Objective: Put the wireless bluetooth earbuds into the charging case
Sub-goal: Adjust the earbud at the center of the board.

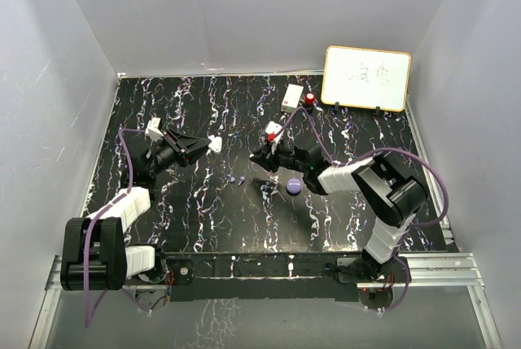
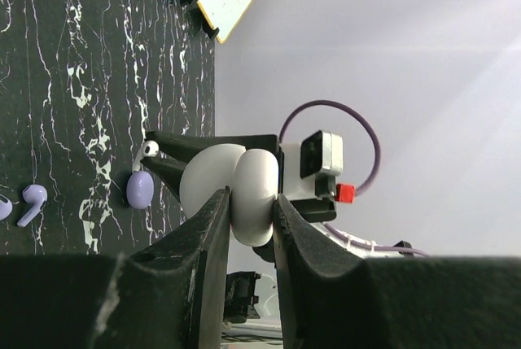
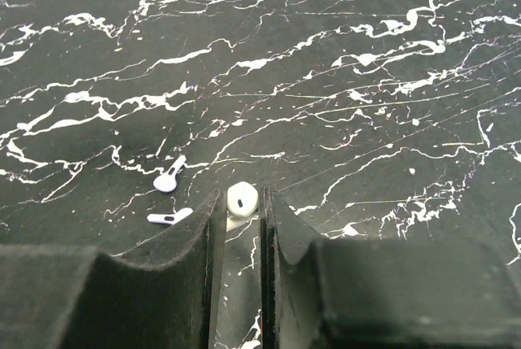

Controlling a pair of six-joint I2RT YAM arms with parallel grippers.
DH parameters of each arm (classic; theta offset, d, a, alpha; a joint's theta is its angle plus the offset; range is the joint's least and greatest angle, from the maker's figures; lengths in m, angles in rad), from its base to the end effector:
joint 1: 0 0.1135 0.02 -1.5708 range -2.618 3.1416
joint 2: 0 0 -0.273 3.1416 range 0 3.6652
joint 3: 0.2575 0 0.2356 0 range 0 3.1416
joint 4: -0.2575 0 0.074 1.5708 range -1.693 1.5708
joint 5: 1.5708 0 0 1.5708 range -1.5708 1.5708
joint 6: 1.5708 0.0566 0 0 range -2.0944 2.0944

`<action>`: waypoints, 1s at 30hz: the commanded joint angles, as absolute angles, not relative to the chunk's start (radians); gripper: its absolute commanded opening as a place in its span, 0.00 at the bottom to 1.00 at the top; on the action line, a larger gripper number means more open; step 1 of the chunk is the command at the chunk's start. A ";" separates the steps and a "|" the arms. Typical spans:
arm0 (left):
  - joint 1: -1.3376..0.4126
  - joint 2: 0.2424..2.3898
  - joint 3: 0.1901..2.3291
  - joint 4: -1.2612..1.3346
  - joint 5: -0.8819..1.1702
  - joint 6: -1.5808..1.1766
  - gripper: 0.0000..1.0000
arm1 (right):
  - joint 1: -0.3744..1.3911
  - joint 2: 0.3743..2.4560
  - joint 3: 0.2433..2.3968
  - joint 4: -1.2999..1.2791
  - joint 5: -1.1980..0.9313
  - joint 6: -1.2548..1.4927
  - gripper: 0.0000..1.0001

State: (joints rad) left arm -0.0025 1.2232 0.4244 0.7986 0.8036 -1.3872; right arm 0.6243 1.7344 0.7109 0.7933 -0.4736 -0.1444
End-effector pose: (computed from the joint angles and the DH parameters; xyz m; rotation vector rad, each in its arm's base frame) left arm 0.2421 -0.0414 0.2488 -0.5319 1.7783 -1.6512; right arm 0.2732 0.2287 0.1911 -0.9989 1.5469 0.7647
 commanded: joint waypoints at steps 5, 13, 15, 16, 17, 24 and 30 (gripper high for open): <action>-0.005 1.213 0.463 0.794 0.816 -1.374 0.00 | 0.595 1.831 0.707 1.063 -0.497 0.049 0.00; -0.005 1.215 0.463 0.793 0.817 -1.372 0.00 | 0.579 1.932 0.709 1.200 -0.479 0.189 0.00; -0.006 1.216 0.463 0.792 0.817 -1.370 0.00 | 0.573 1.950 0.706 1.242 -0.484 0.211 0.00; -0.006 1.216 0.463 0.790 0.816 -1.369 0.00 | 0.572 1.956 0.706 1.254 -0.486 0.216 0.00; -0.006 1.216 0.463 0.790 0.816 -1.368 0.00 | 0.570 1.960 0.706 1.257 -0.486 0.218 0.00; -0.005 1.212 0.455 0.790 0.815 -1.369 0.00 | 0.556 1.985 0.704 1.263 -0.495 0.226 0.00; -0.006 1.212 0.454 0.787 0.814 -1.366 0.00 | 0.542 1.975 0.701 1.206 -0.467 0.183 0.00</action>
State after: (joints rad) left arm -0.0025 1.2232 0.4301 0.7845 0.8036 -1.3724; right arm 0.5564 1.9854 0.7086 1.1767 -0.4881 0.2108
